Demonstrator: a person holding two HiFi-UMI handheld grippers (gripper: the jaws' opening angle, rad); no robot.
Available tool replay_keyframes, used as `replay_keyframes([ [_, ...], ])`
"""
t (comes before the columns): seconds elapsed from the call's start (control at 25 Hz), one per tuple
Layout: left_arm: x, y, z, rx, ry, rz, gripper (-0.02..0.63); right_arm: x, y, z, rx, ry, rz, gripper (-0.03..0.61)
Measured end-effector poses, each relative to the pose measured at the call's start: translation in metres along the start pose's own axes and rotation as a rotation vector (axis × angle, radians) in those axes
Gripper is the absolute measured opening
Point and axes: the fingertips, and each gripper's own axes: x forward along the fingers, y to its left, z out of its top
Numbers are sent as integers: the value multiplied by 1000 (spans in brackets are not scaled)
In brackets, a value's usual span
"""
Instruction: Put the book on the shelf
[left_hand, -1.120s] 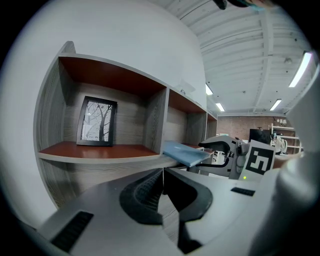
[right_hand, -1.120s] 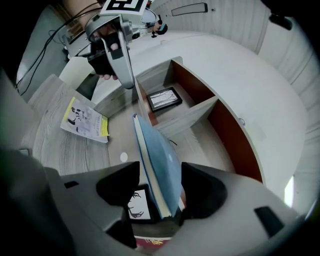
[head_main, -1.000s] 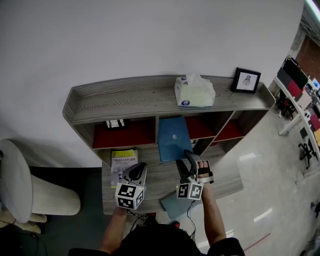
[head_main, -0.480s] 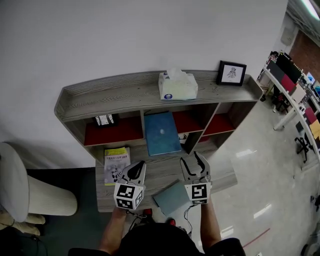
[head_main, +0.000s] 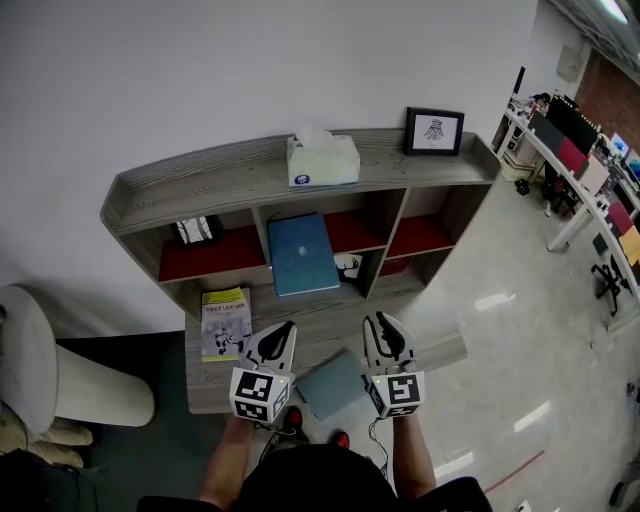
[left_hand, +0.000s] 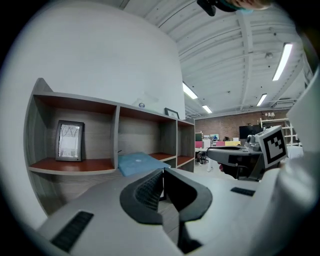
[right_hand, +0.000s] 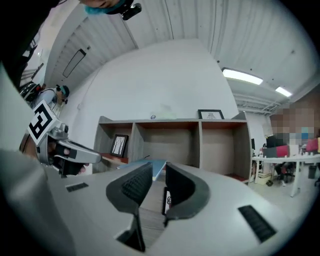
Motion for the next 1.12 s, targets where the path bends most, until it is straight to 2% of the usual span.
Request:
replay_keyframes([
  [0.4,-24,-64,-4,13,-22,-5,12,-69,-9,-14,20,28,-5,50],
  [0.8,-47,-109,-31,-4,7,-2,12,-139,-10,-46,23,76,6,40],
  [1.12,-57,-125,-45,-3,37,-1,12,-161,-7,-57,27,81,16,40],
])
